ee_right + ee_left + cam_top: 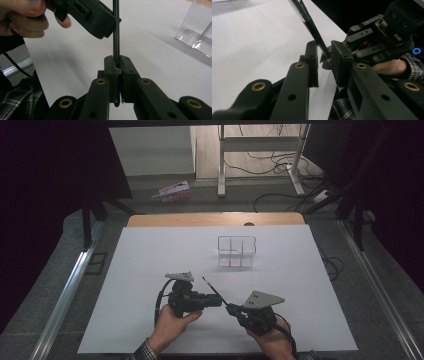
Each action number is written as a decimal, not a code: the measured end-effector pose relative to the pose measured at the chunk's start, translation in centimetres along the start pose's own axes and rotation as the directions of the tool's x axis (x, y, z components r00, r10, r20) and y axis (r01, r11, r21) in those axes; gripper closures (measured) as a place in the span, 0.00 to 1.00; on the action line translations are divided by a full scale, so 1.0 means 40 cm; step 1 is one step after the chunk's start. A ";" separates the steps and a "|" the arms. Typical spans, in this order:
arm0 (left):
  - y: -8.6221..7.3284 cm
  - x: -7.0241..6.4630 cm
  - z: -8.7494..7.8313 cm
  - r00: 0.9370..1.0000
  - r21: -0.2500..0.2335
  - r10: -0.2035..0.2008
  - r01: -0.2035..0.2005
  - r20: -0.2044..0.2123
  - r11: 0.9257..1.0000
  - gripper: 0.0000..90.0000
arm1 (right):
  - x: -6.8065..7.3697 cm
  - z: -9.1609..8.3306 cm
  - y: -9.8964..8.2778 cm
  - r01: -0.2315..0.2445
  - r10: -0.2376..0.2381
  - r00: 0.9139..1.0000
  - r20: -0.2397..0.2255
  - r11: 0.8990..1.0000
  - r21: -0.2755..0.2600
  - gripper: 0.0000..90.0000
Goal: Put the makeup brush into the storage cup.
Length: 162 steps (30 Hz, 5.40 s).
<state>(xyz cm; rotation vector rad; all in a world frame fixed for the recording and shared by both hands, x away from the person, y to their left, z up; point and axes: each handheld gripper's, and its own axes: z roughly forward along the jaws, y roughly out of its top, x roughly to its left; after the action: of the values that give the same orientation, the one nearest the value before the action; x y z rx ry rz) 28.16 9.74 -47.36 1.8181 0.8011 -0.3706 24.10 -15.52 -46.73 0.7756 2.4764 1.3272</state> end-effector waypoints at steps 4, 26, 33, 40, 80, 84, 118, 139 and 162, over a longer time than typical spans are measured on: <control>-0.003 0.009 0.005 1.000 -0.001 -0.012 0.012 0.018 1.000 0.89 | 0.002 0.004 0.001 -0.006 0.006 1.000 -0.012 1.000 -0.004 0.94; -0.008 0.014 -0.009 1.000 0.026 -0.012 0.013 -0.008 1.000 0.96 | -0.019 -0.020 0.014 -0.048 0.051 0.997 -0.058 0.998 0.050 0.61; -0.016 0.015 -0.011 1.000 0.040 -0.003 0.004 -0.026 0.999 0.96 | -0.034 -0.043 0.028 -0.064 0.066 0.996 -0.060 0.997 0.039 0.55; -0.017 0.013 -0.004 0.999 0.056 0.008 -0.006 -0.033 0.998 0.96 | -0.057 -0.073 0.052 -0.085 0.085 0.995 -0.057 0.996 0.006 0.53; -0.013 0.002 0.010 0.999 0.077 0.030 -0.028 -0.021 0.997 0.96 | -0.041 0.052 0.191 0.016 -0.009 0.989 -0.148 0.999 0.048 0.72; -0.013 0.001 0.010 0.999 0.078 0.031 -0.030 -0.021 0.997 0.96 | -0.040 0.065 0.194 0.025 -0.016 0.987 -0.161 0.998 0.056 0.81; -0.029 -0.022 -0.055 0.908 0.122 0.220 -0.188 -0.357 0.974 0.30 | -0.106 0.031 0.229 0.026 -0.027 0.991 -0.134 1.000 -0.011 0.94; -0.075 -0.023 -0.118 0.855 0.123 0.233 -0.198 -0.464 0.972 0.08 | -0.172 0.018 0.268 0.000 -0.003 0.997 -0.075 0.999 -0.046 0.94; -0.130 -0.020 -0.196 0.805 0.148 0.239 -0.189 -0.543 0.971 0.03 | -0.229 0.020 0.313 -0.005 0.001 0.999 -0.046 0.997 -0.072 0.94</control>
<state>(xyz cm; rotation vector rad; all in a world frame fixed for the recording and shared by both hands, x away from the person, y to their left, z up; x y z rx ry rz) 23.12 17.71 -47.53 2.1072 0.9675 0.3051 36.38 -14.36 -37.30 0.7409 2.4476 1.4423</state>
